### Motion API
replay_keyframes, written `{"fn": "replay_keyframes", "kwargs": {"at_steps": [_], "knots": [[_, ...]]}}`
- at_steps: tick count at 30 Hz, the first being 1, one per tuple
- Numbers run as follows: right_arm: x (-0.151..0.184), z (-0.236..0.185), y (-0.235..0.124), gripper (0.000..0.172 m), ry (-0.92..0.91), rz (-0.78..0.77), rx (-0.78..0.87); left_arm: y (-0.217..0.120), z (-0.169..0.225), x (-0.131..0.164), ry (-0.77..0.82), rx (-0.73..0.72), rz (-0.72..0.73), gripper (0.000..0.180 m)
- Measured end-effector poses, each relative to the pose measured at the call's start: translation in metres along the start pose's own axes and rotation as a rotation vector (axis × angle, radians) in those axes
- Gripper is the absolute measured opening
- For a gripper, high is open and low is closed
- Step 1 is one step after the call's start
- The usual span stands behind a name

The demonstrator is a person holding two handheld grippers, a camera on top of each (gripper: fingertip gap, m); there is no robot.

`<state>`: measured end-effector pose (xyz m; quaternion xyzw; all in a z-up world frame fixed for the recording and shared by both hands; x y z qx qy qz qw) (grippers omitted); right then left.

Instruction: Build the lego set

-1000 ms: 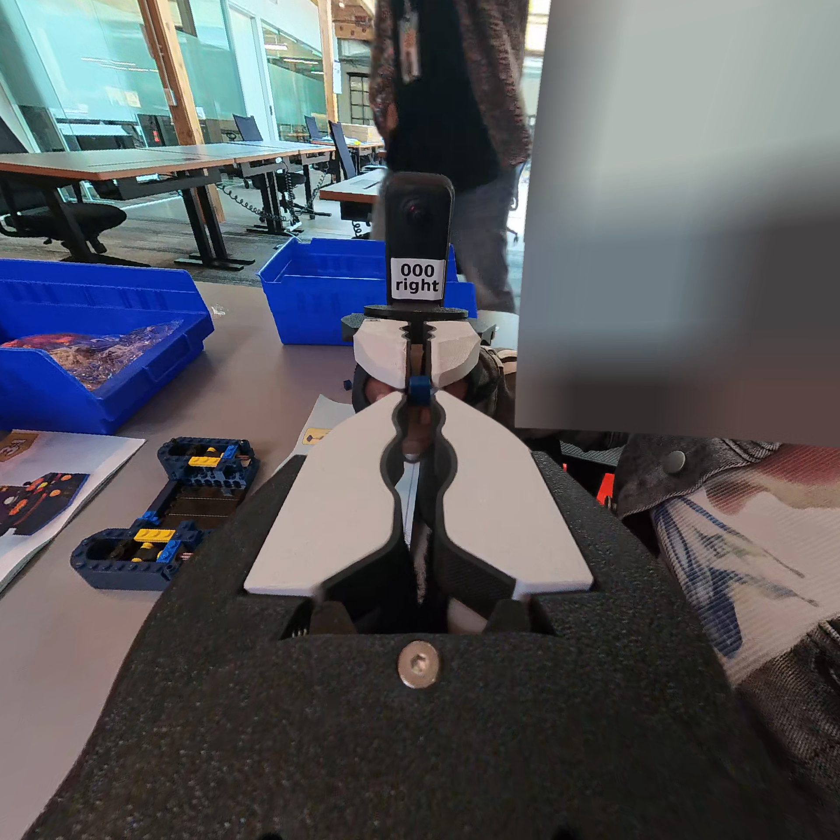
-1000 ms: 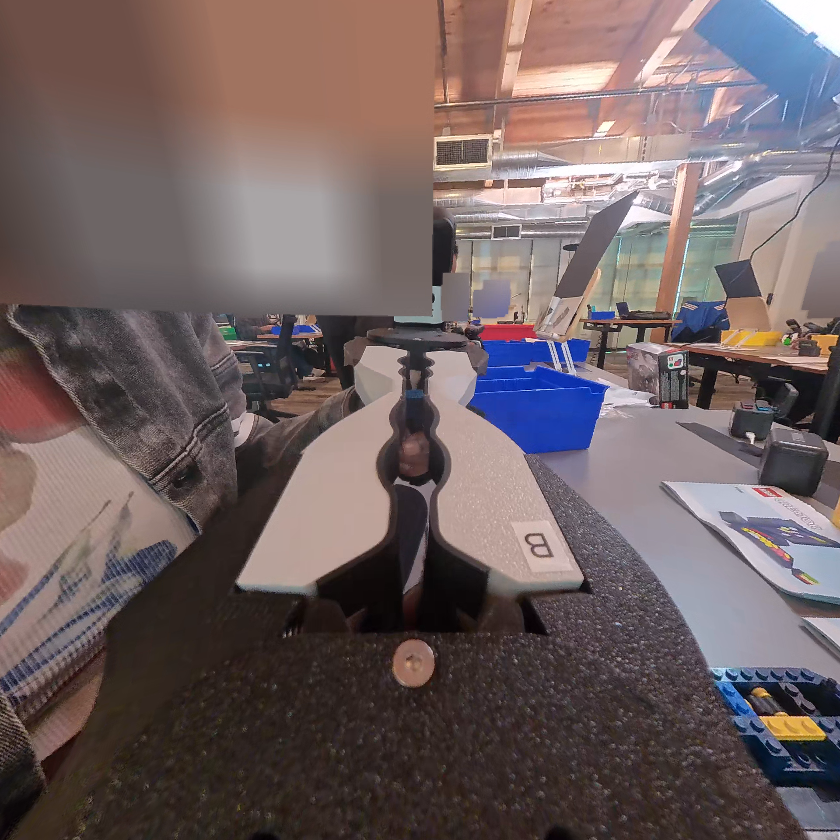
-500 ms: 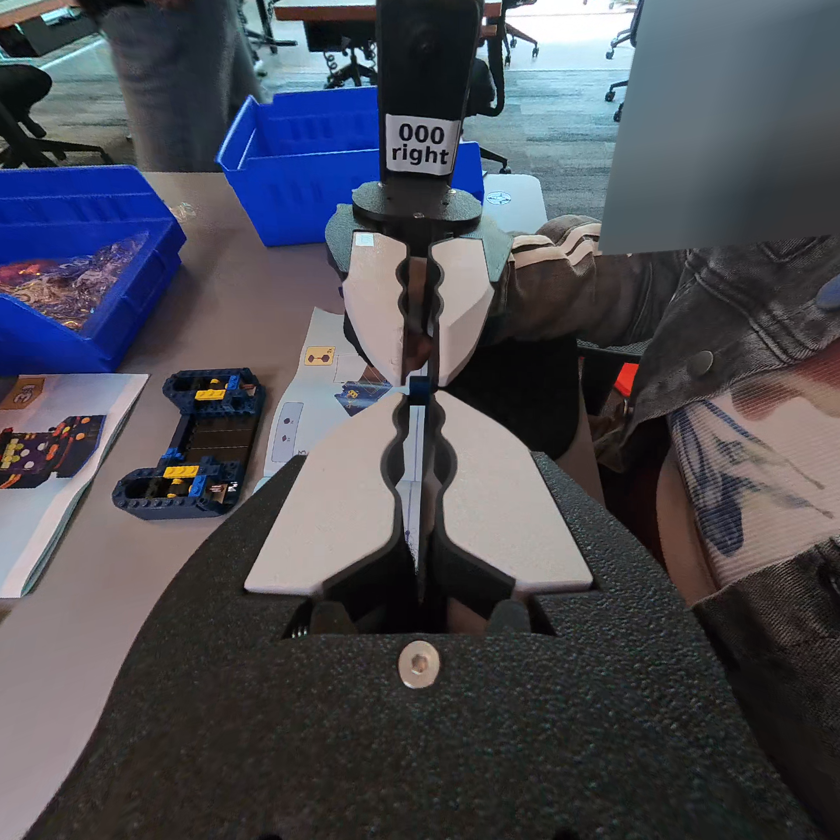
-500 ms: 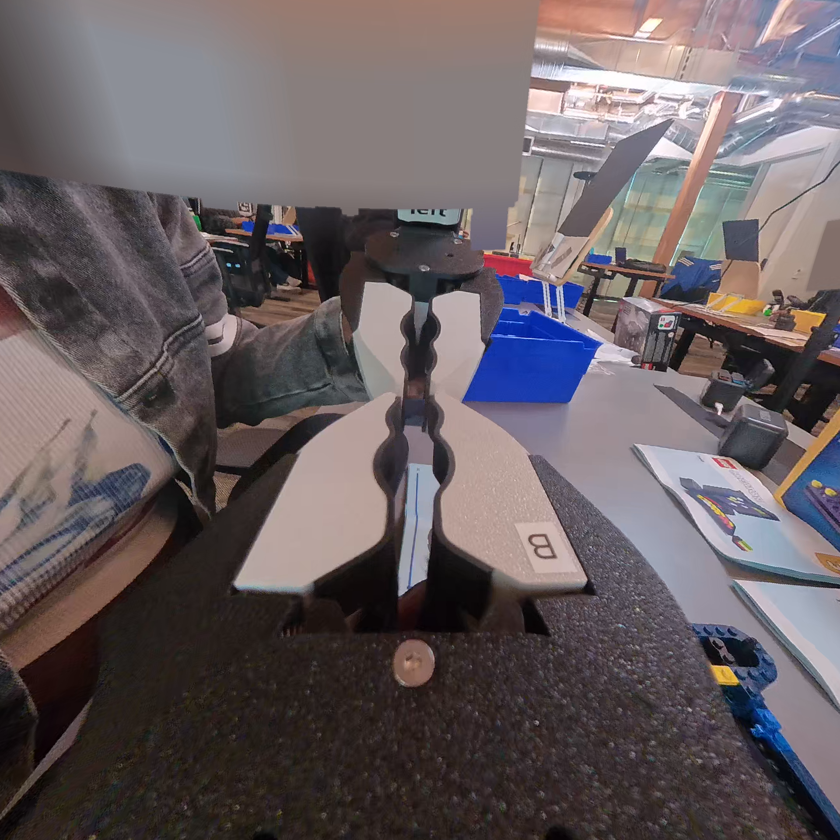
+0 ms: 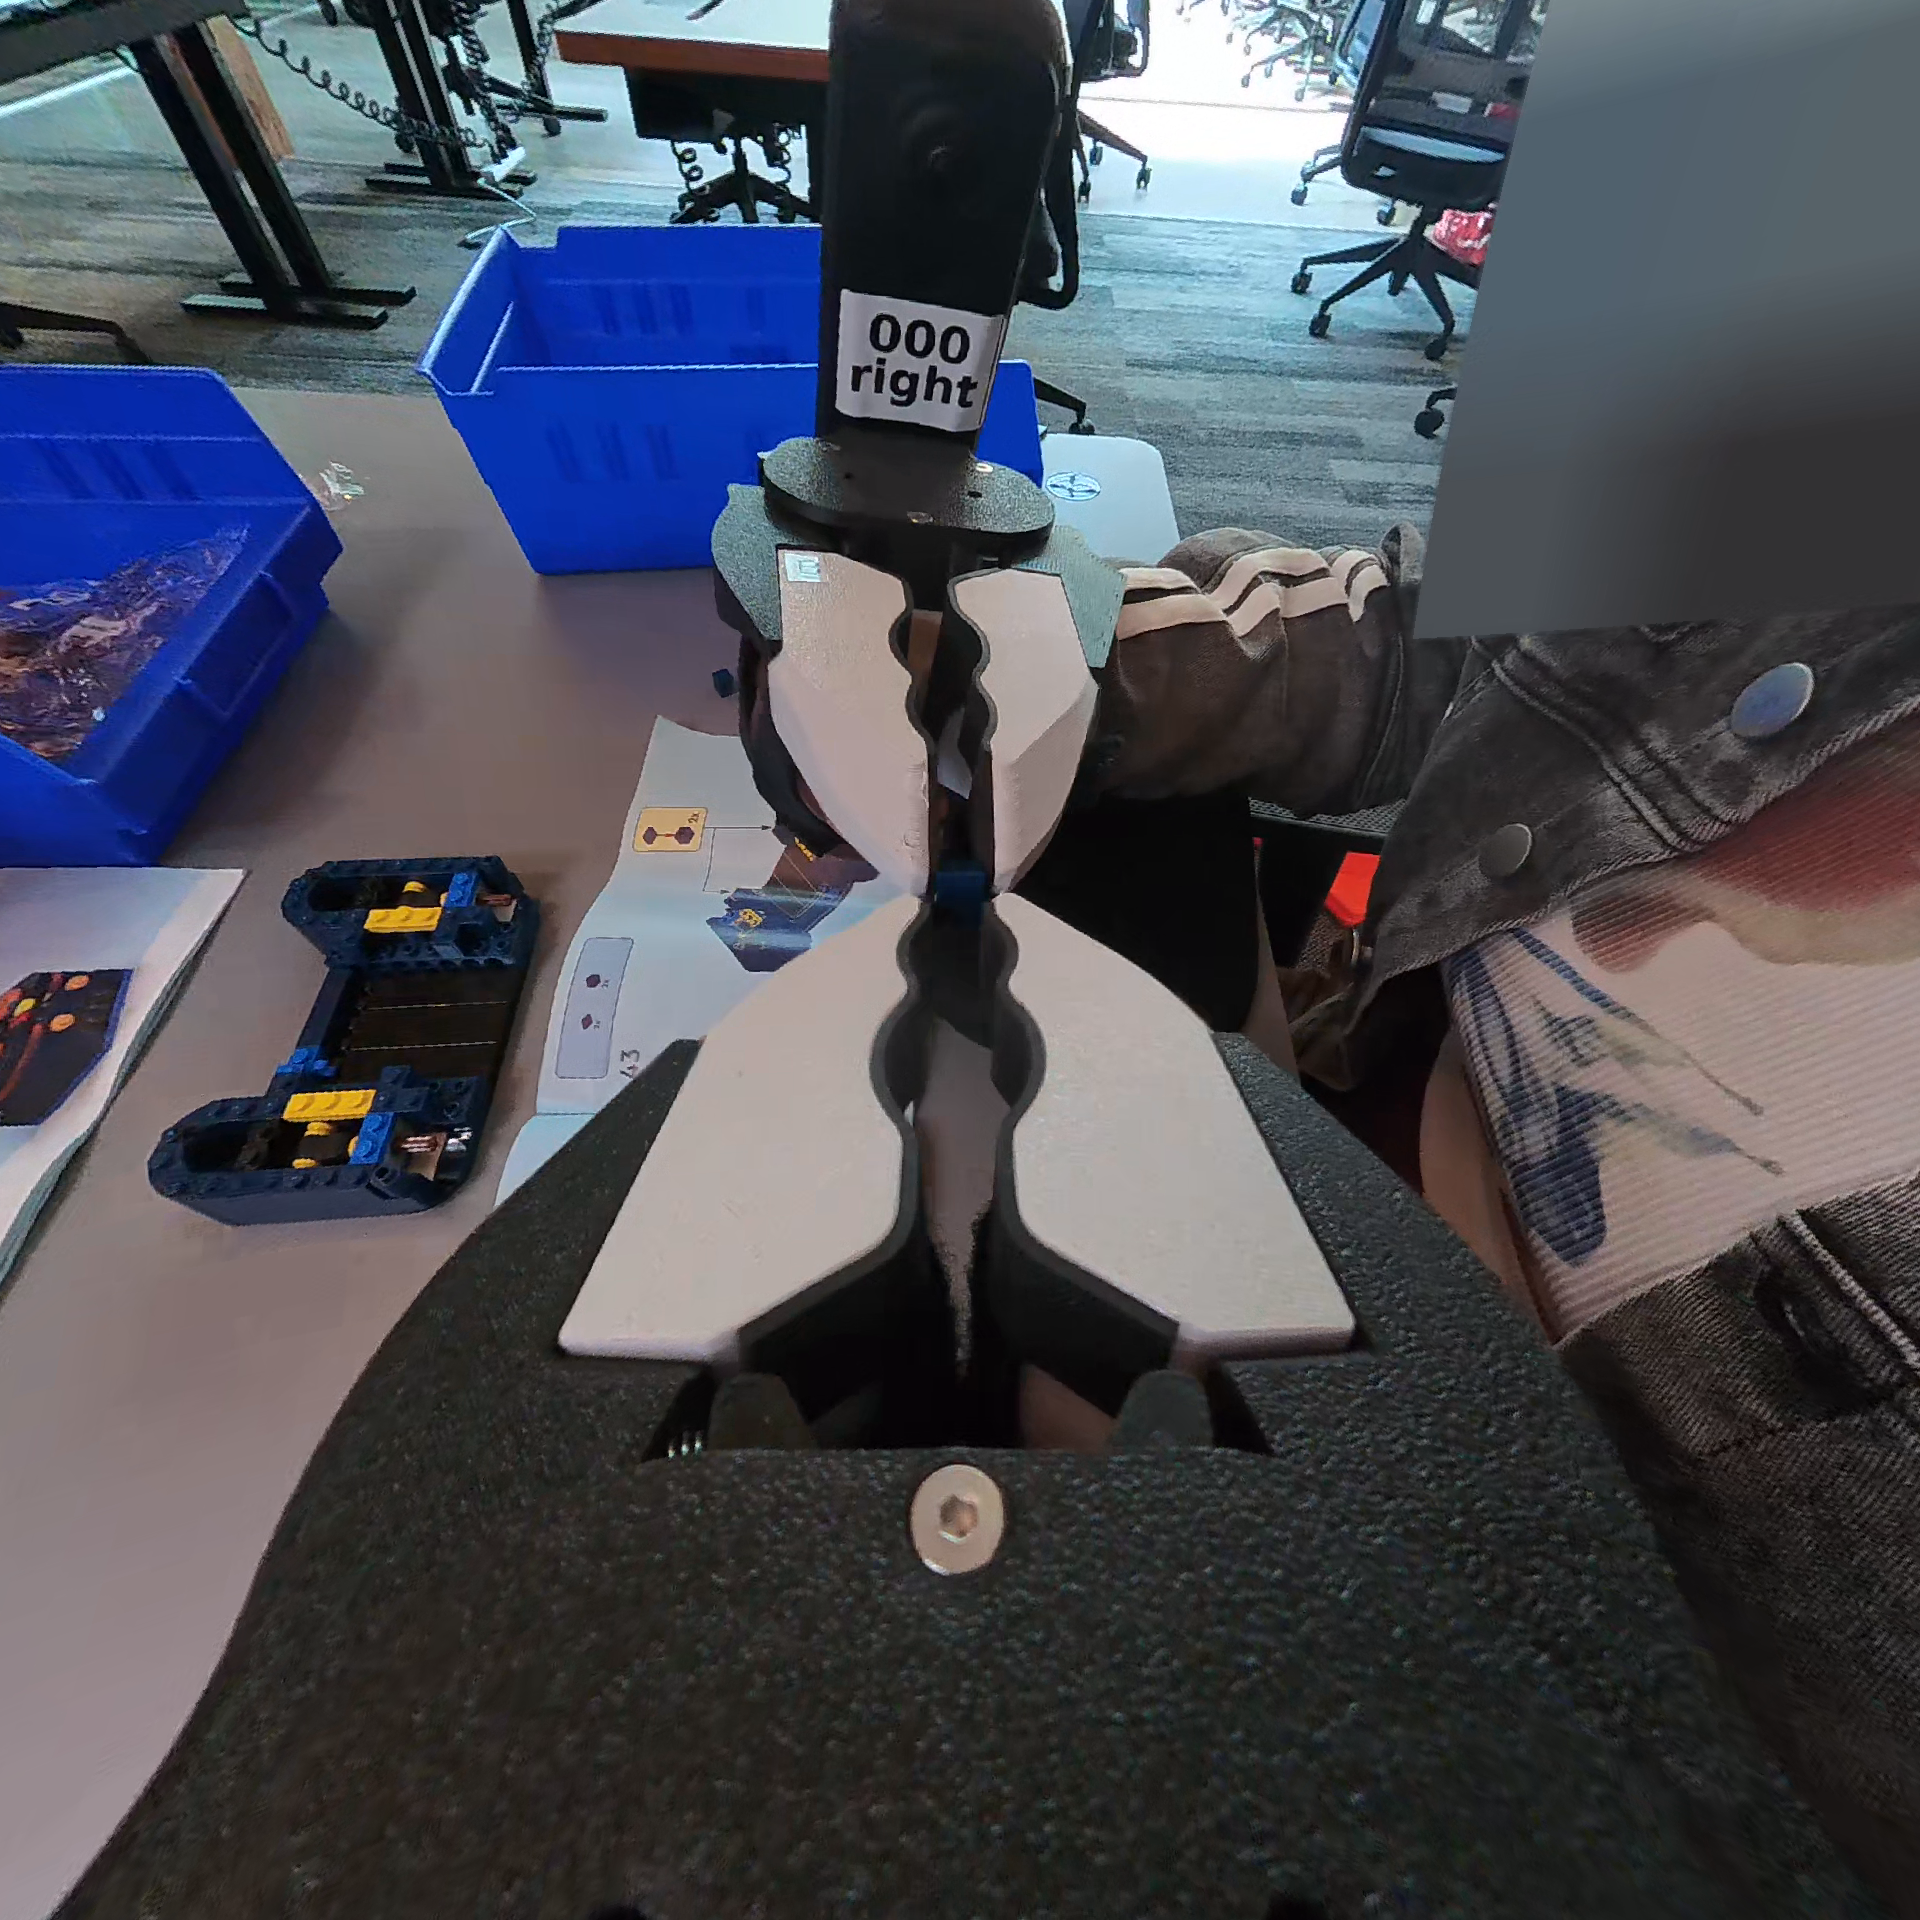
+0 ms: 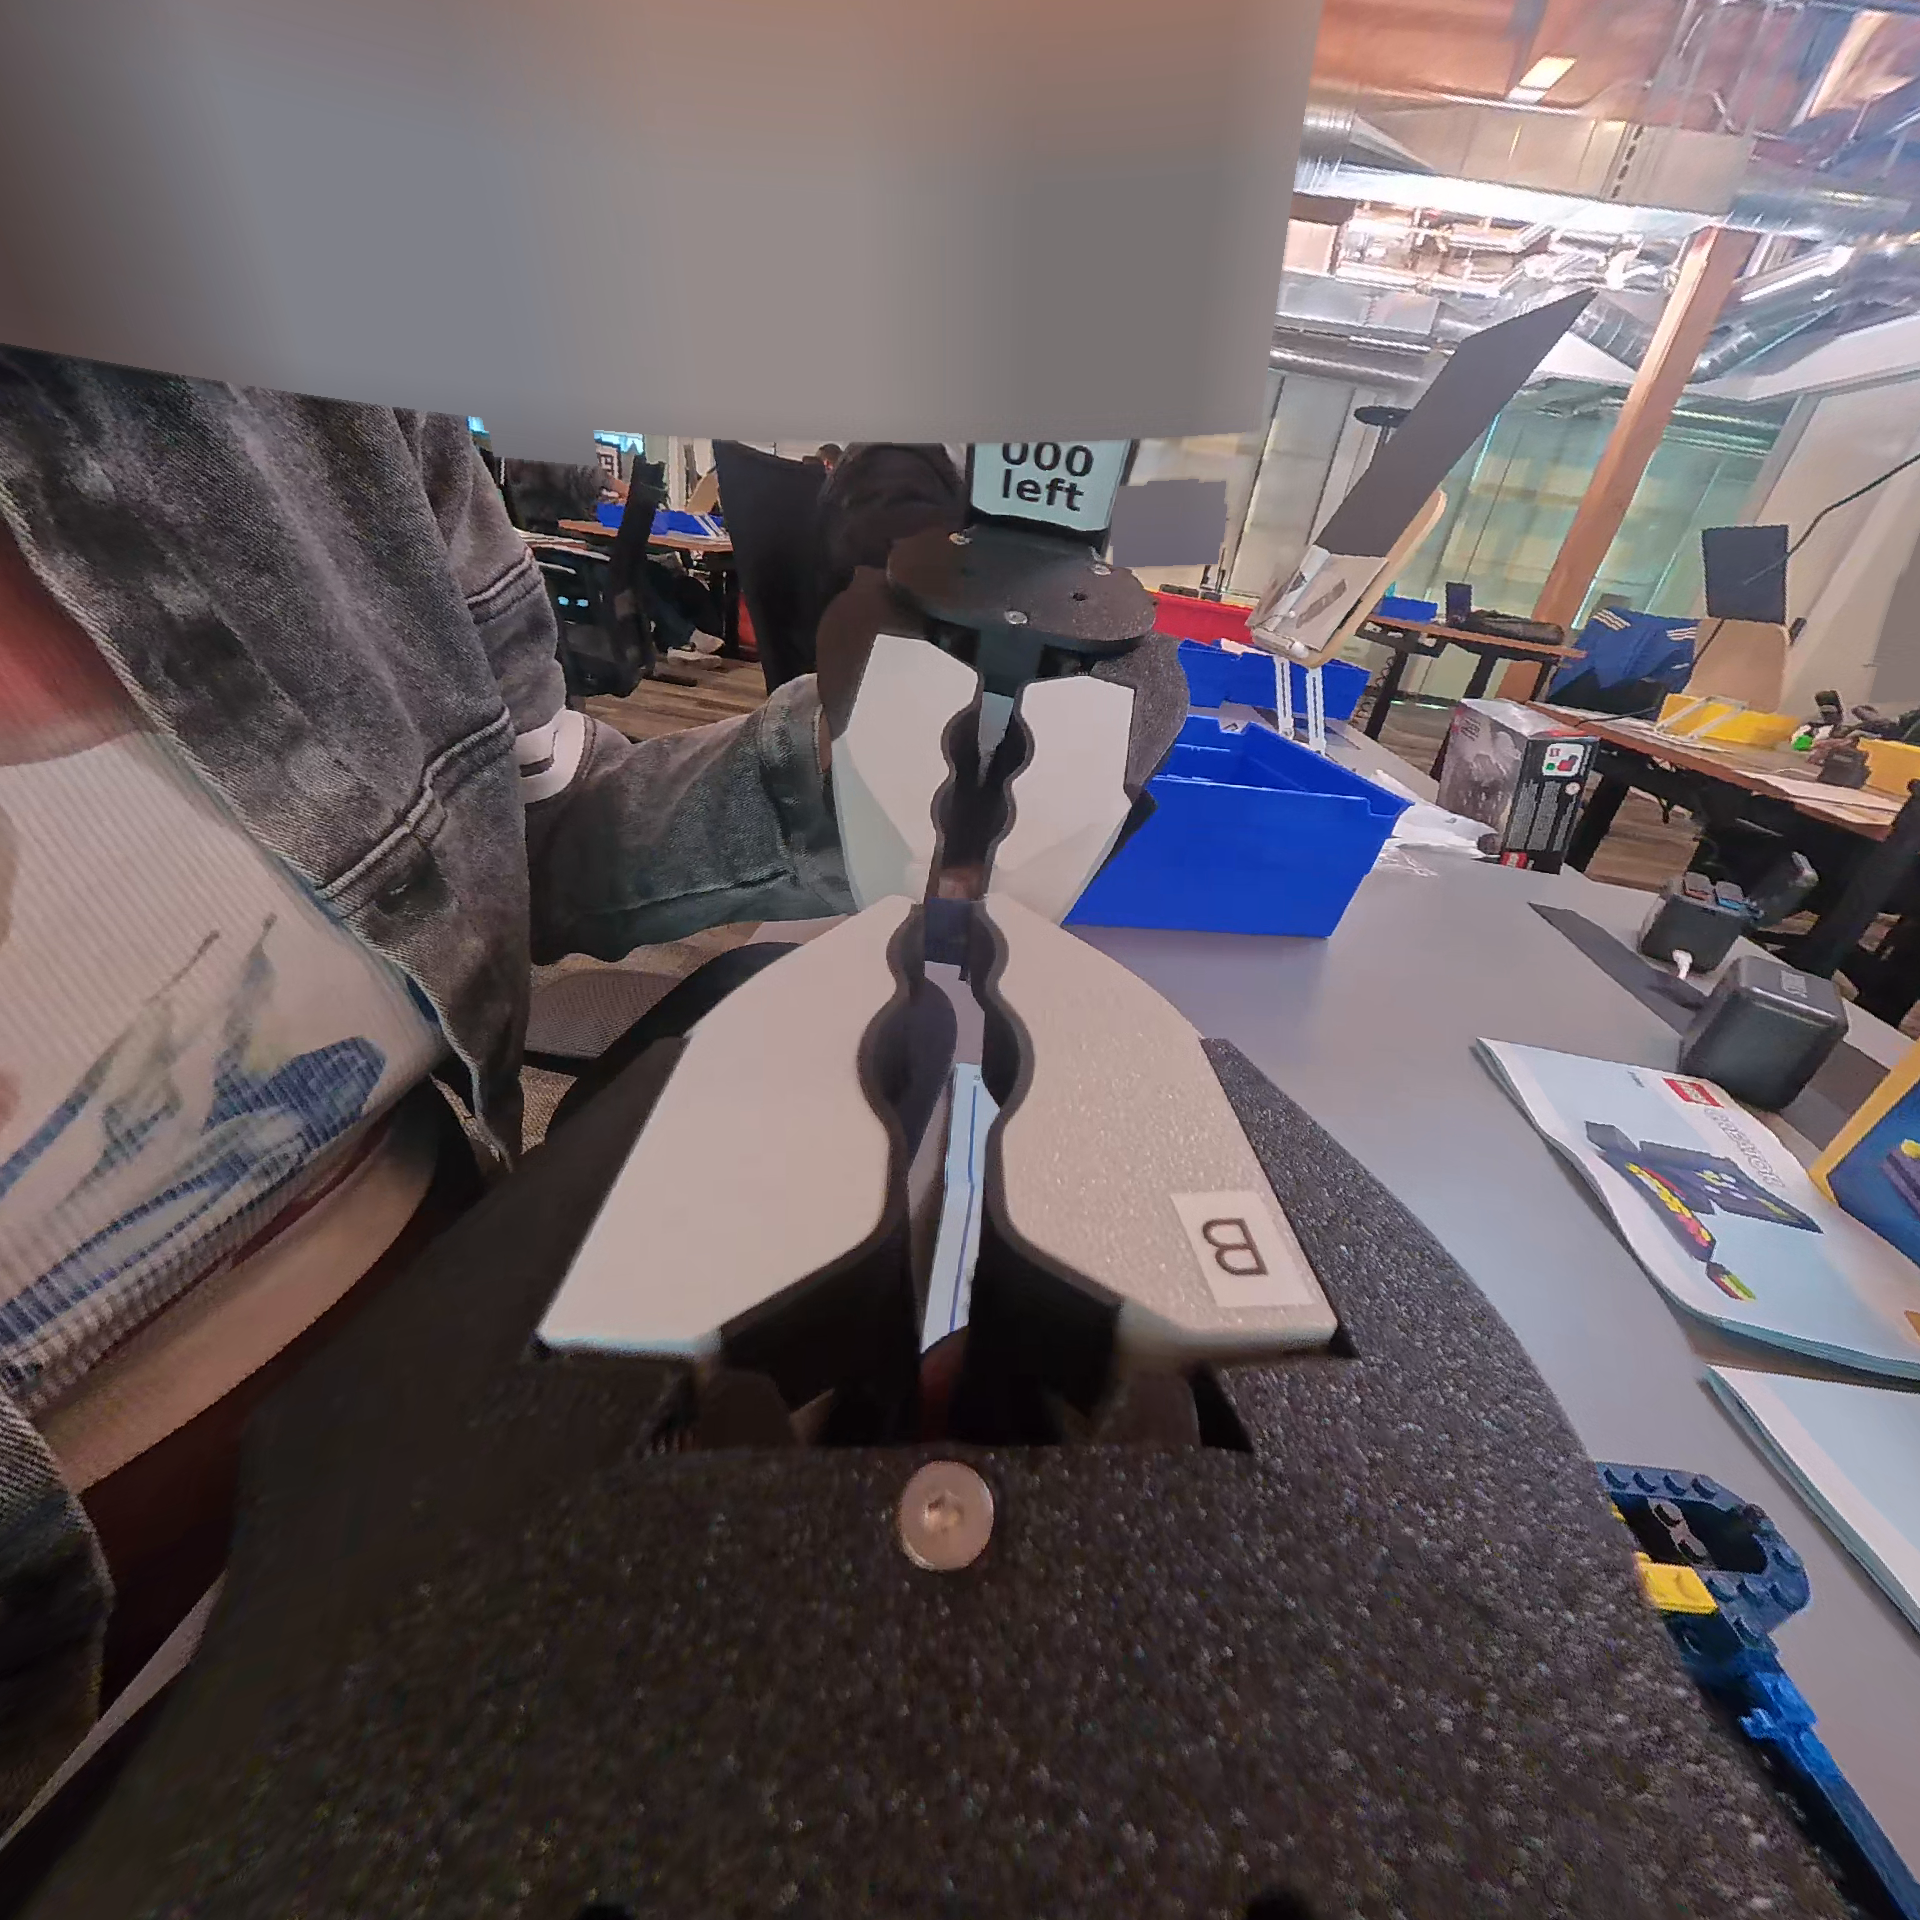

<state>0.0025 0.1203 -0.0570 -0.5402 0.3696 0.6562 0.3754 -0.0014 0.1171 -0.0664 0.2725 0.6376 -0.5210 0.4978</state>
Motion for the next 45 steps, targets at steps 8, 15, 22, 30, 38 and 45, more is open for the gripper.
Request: {"fn": "replay_keyframes", "kwargs": {"at_steps": [8, 15, 22, 30, 38, 45], "knots": [[0.0, 0.009, -0.002, 0.007, 0.015, 0.005, 0.055, 0.001, -0.009, -0.002, 0.053, -0.094, 0.019, 0.007], [0.005, 0.01, 0.0, 0.008, 0.027, -0.027, 0.057, 0.001, -0.01, 0.003, 0.049, -0.122, 0.0, 0.007], [0.02, 0.013, 0.002, 0.011, -0.037, -0.159, 0.094, 0.004, -0.022, 0.033, 0.128, -0.236, -0.222, 0.007], [0.037, 0.015, 0.003, 0.011, -0.11, -0.28, 0.12, 0.003, -0.023, 0.039, 0.163, -0.254, -0.29, 0.007], [0.047, 0.014, 0.005, 0.008, -0.149, -0.346, 0.114, 0.004, -0.021, 0.043, 0.186, -0.251, -0.334, 0.007], [0.051, 0.015, 0.003, 0.008, -0.141, -0.375, 0.115, 0.006, -0.022, 0.046, 0.191, -0.257, -0.35, 0.007]]}}
Point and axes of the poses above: each gripper's, where its closed fingertips meet, y out along the fingers, x out of its underside, z = x × y across the jaws, the point moved 1 cm from there along -y, back along the fingers, and after that the axes turned 1 degree about -z, right-handed, at the moved point
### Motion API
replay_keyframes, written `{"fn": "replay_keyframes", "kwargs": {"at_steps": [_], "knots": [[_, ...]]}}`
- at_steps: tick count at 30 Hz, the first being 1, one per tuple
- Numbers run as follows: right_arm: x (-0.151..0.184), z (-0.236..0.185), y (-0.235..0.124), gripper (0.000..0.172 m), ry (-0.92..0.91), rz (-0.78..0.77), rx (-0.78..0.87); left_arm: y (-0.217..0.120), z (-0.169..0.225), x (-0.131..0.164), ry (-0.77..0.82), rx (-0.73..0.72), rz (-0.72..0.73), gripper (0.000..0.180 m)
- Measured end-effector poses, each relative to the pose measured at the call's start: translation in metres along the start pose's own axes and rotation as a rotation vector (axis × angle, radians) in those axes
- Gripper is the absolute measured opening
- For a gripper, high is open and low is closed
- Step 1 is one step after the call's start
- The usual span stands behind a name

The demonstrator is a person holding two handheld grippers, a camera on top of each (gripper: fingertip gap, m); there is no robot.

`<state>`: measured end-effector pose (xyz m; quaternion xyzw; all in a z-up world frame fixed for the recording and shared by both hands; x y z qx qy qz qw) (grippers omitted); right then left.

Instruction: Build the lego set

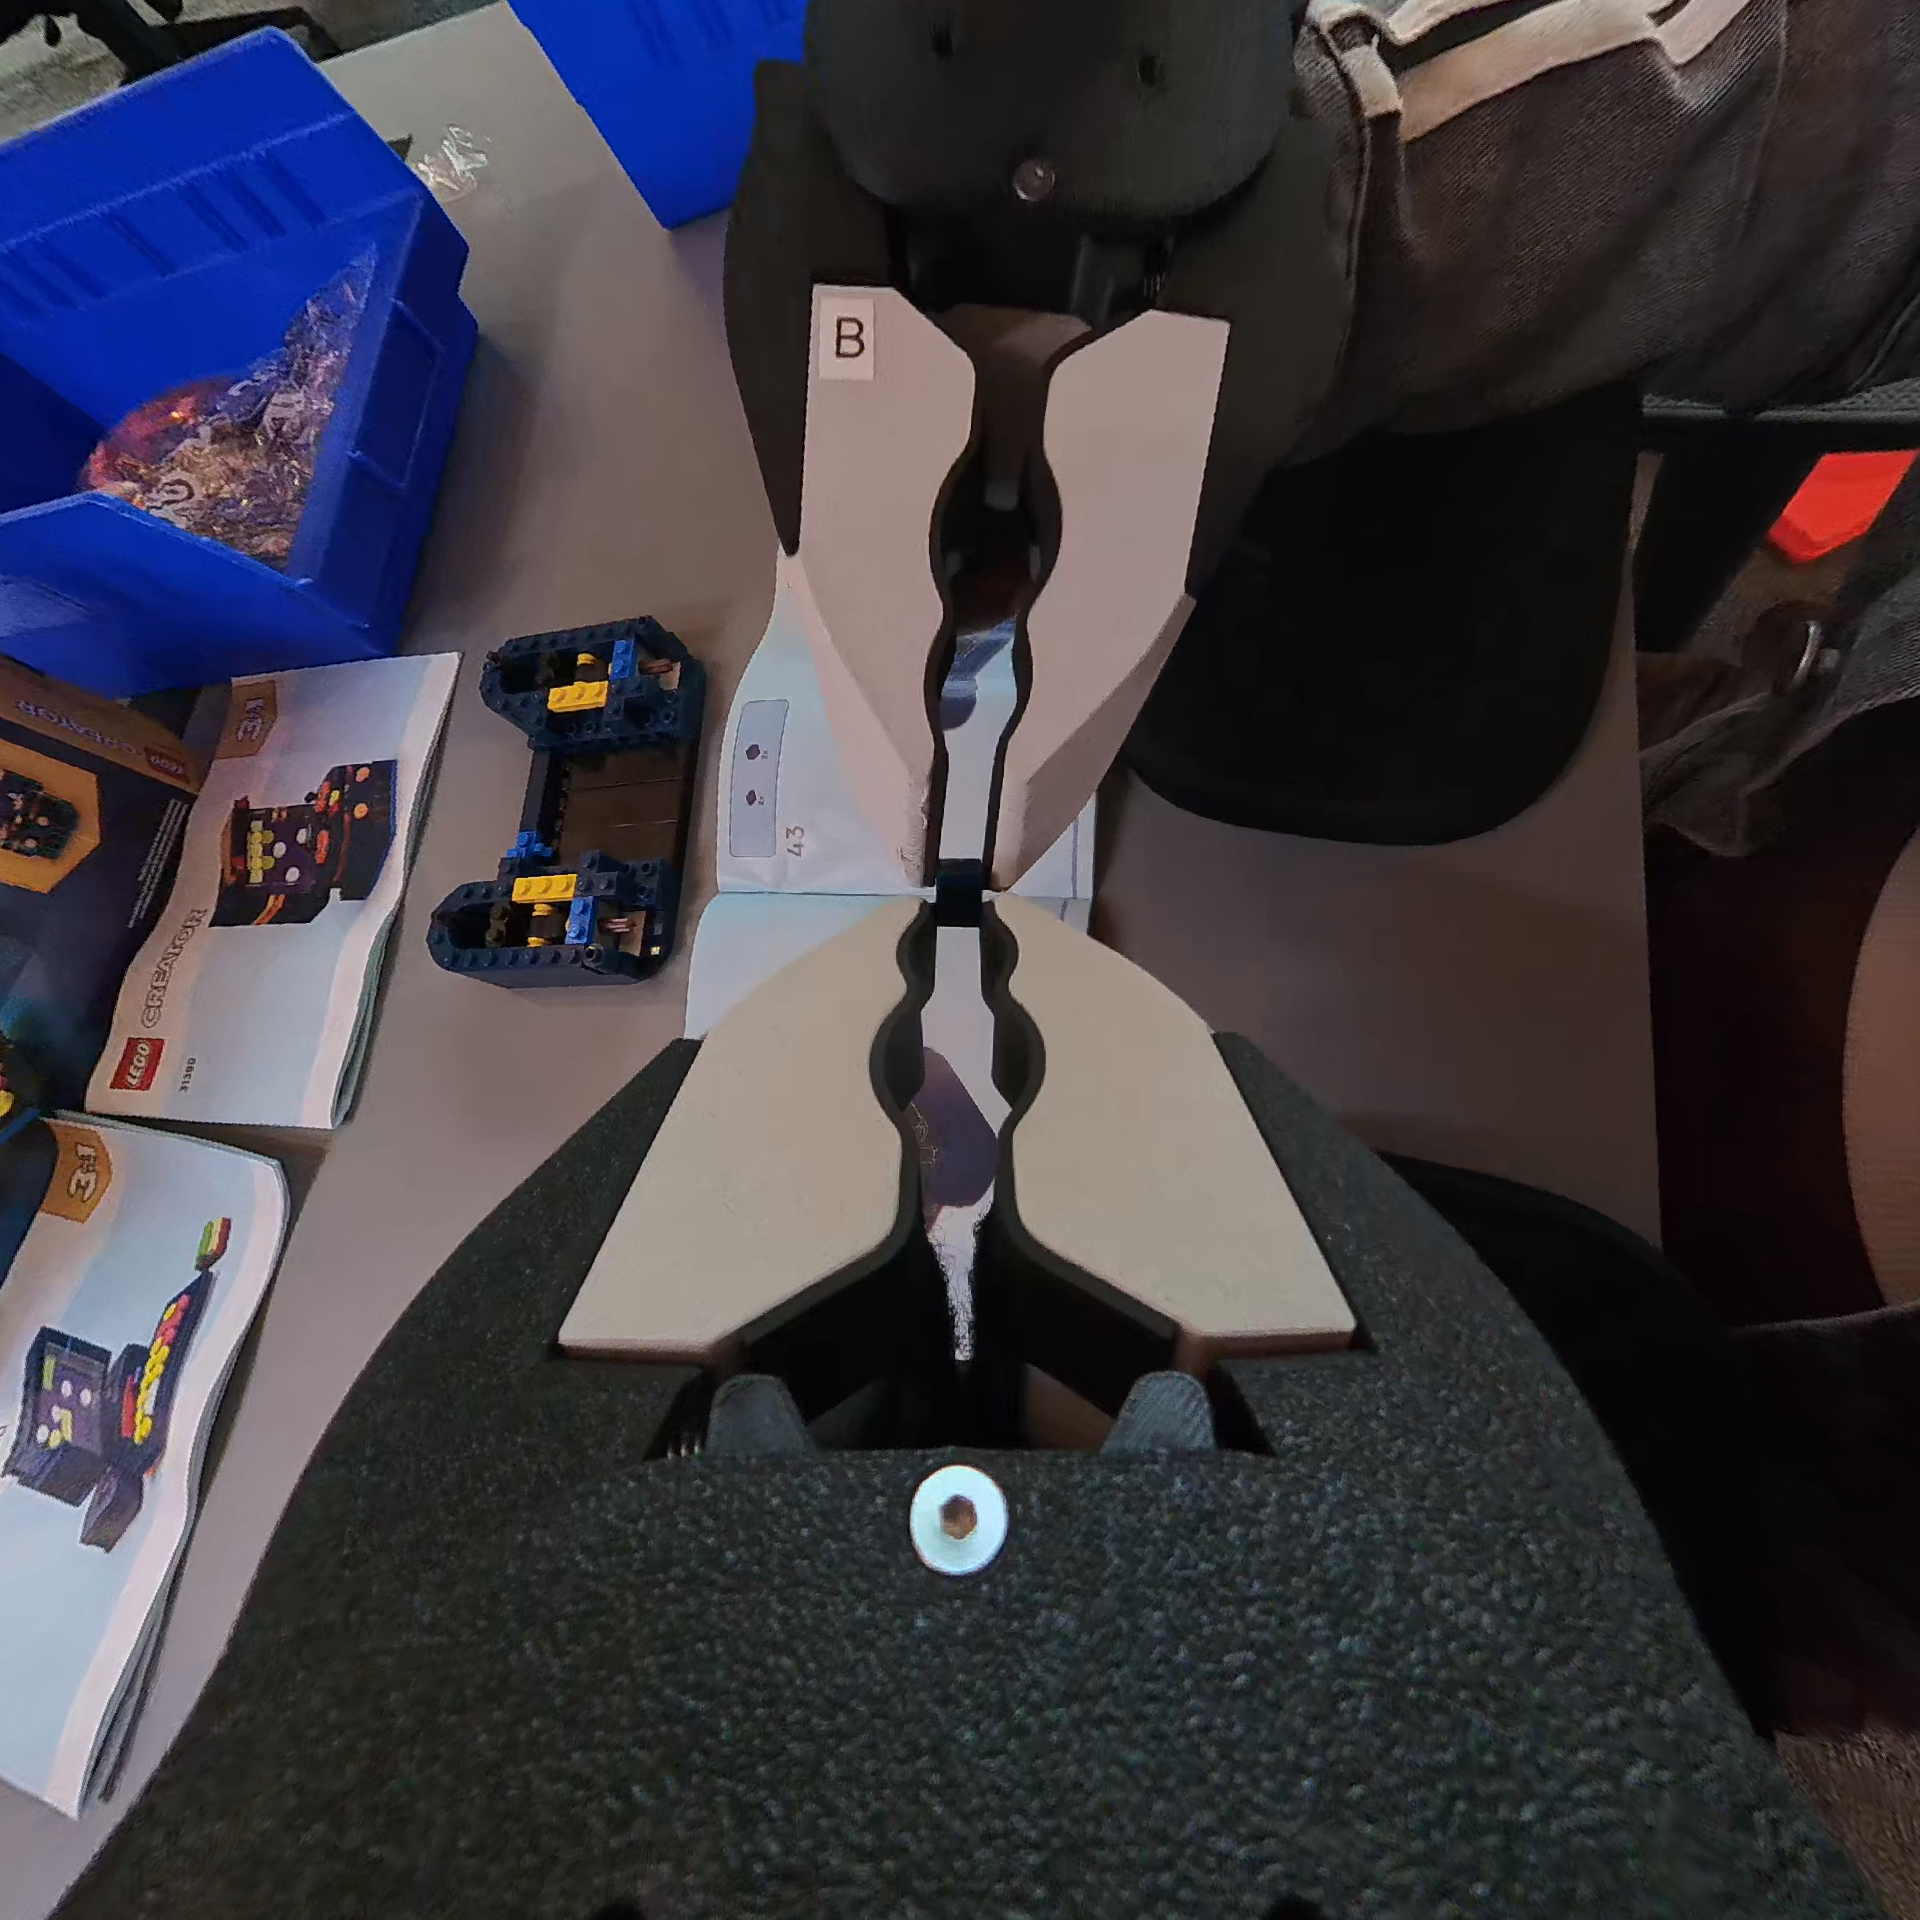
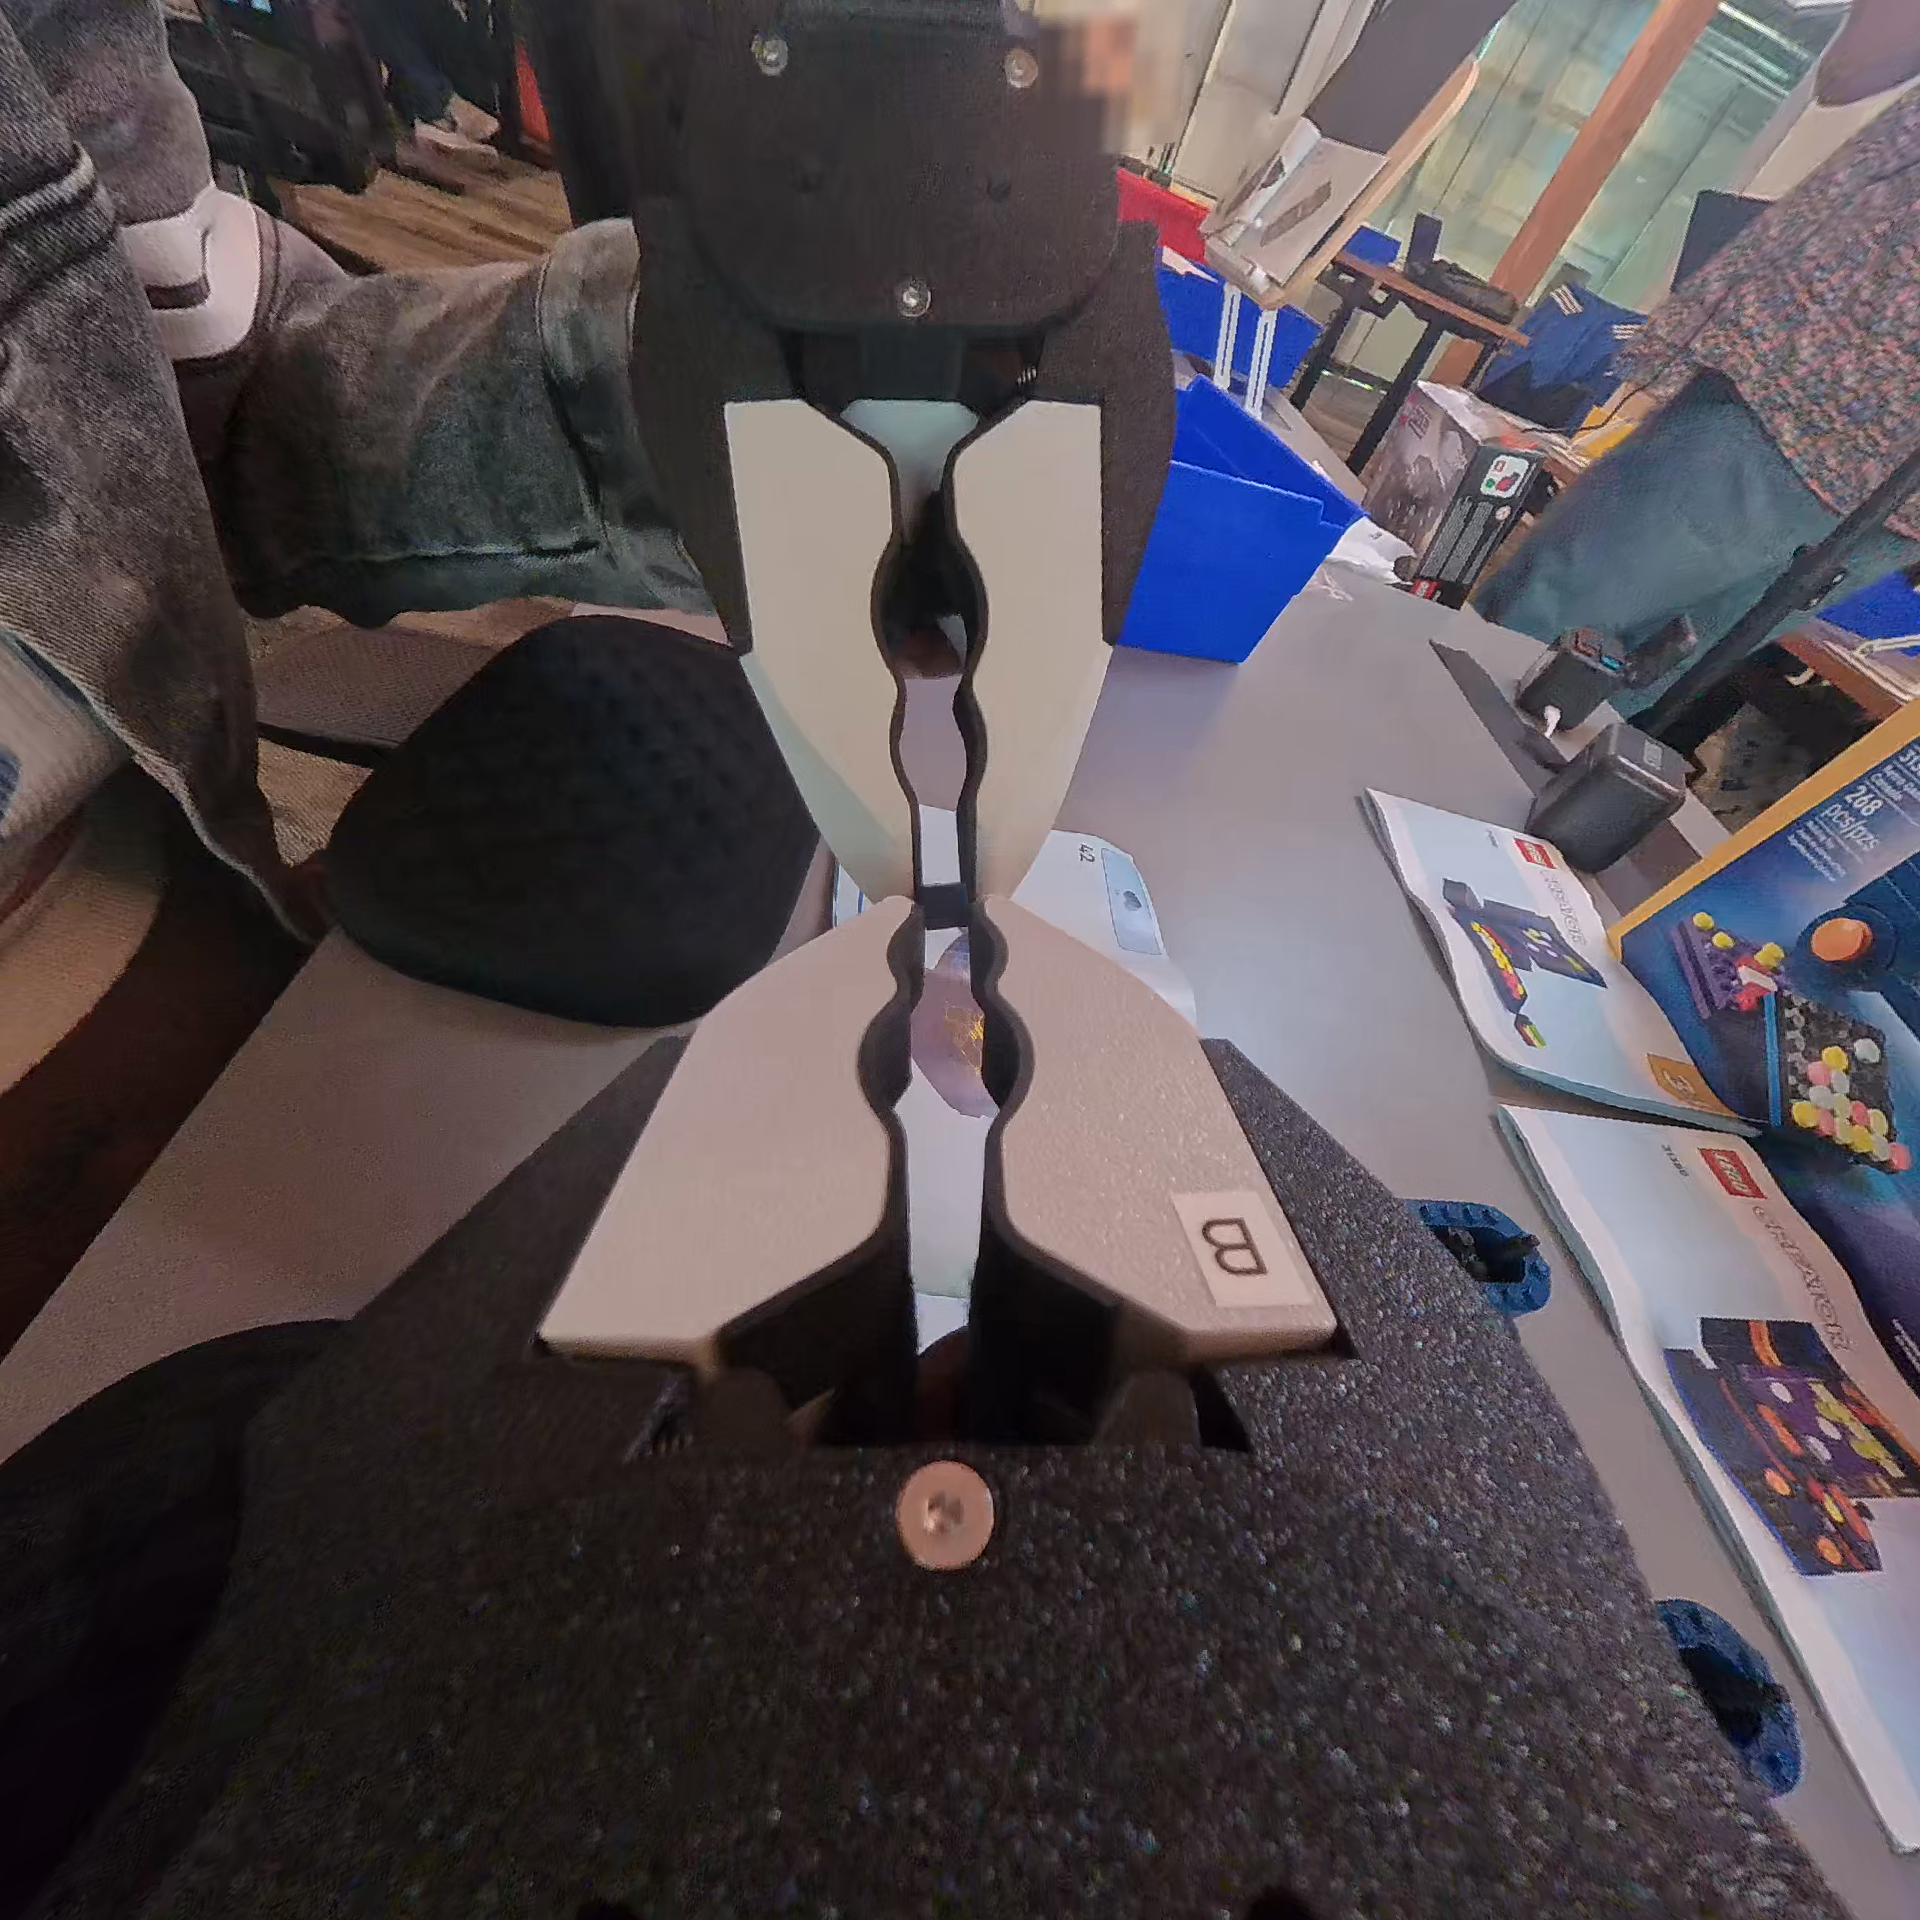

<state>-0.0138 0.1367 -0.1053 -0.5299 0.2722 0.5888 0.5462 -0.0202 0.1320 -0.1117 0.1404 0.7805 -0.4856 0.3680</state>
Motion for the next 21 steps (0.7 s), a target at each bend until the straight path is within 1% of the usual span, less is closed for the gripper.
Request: {"fn": "replay_keyframes", "kwargs": {"at_steps": [3, 6, 8, 9, 11, 12, 13, 14, 16, 18, 21], "knots": [[-0.002, 0.002, -0.002, 0.008, 0.027, 0.02, 0.005, -0.001, -0.002, -0.003, -0.003, -0.008, 0.026, 0.007], [0.0, 0.005, -0.002, 0.008, 0.025, 0.006, 0.021, 0.001, -0.004, -0.002, -0.01, -0.01, 0.021, 0.007], [-0.003, 0.011, -0.008, 0.008, 0.033, 0.025, 0.049, 0.001, -0.01, -0.009, -0.041, -0.024, 0.078, 0.009], [-0.009, 0.016, -0.015, 0.008, 0.05, 0.066, 0.073, -0.001, -0.016, -0.014, -0.068, -0.043, 0.131, 0.015], [-0.024, 0.034, -0.036, 0.008, 0.105, 0.193, 0.168, -0.008, -0.037, -0.025, -0.137, -0.126, 0.268, 0.038], [-0.031, 0.044, -0.05, 0.008, 0.141, 0.271, 0.221, -0.015, -0.052, -0.031, -0.186, -0.188, 0.36, 0.053], [-0.038, 0.054, -0.065, 0.008, 0.18, 0.355, 0.277, -0.026, -0.069, -0.037, -0.251, -0.253, 0.464, 0.075], [-0.043, 0.064, -0.081, 0.007, 0.223, 0.445, 0.333, -0.038, -0.086, -0.042, -0.319, -0.303, 0.576, 0.091], [-0.048, 0.08, -0.111, 0.007, 0.3, 0.613, 0.42, -0.062, -0.116, -0.052, -0.429, -0.349, 0.788, 0.11], [-0.046, 0.093, -0.132, 0.007, 0.367, 0.722, 0.496, -0.079, -0.144, -0.056, -0.49, -0.398, 0.931, 0.118], [-0.046, 0.113, -0.151, 0.007, 0.483, 0.802, 0.605, -0.09, -0.178, -0.058, -0.557, -0.473, 1.048, 0.12]]}}
Point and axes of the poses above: each gripper's, where its closed fingertips meet, y out along the fingers, x out of its underside, z = x × y across the jaws, the point moved 1 cm from there along -y, back along the fingers, and after that the axes turned 1 degree about -z, right-handed, at the moved point
